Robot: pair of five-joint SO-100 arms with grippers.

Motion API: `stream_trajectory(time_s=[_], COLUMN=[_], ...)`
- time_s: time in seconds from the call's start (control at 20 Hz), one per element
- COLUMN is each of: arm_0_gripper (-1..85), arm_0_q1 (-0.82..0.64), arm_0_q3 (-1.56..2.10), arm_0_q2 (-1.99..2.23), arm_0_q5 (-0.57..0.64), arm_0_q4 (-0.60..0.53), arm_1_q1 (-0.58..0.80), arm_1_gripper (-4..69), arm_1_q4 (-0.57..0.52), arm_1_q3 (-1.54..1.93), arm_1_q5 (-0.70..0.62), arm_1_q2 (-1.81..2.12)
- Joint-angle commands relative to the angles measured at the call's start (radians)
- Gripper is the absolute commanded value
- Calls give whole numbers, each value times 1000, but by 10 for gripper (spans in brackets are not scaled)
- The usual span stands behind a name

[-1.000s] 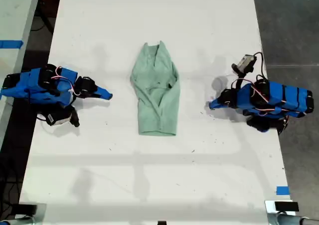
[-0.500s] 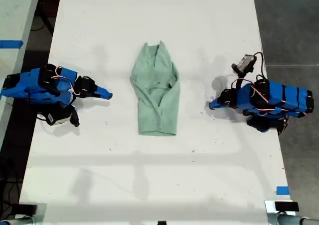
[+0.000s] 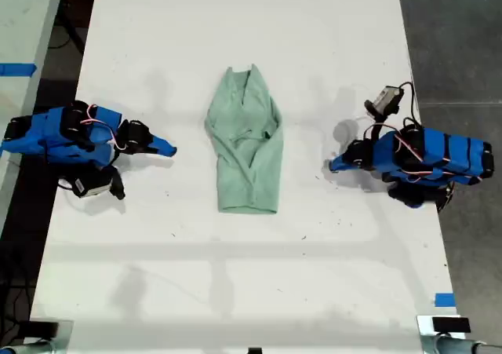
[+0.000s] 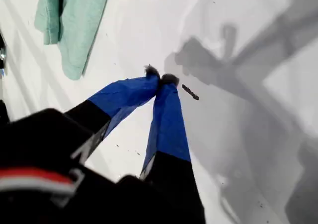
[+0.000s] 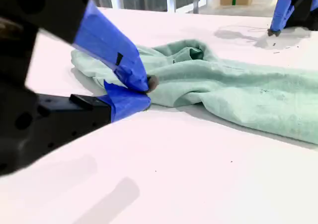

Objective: Fold t shirt

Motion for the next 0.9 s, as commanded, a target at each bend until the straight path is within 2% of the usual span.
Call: stream_trajectory(time_s=[0.0,0.6,0.75,0.85], arm_0_gripper=[0,0,0,0], arm_0_q1=[-9,-29,-35,-66], arm_0_q3=[6,8,8,6], arm_0_q2=[8,8,-2,-3], arm_0_q5=[-5,-14,-114,-110], arm_0_q4=[3,9,55,69], arm_1_q1=[-3,3,55,87], arm_1_gripper=[15,15,15,15], arm_1_q4=[6,6,6,2], arm_1_q3=[51,54,55,55], arm_1_q5=[6,15,6,-25], arm_1_q2=[14,14,14,14])
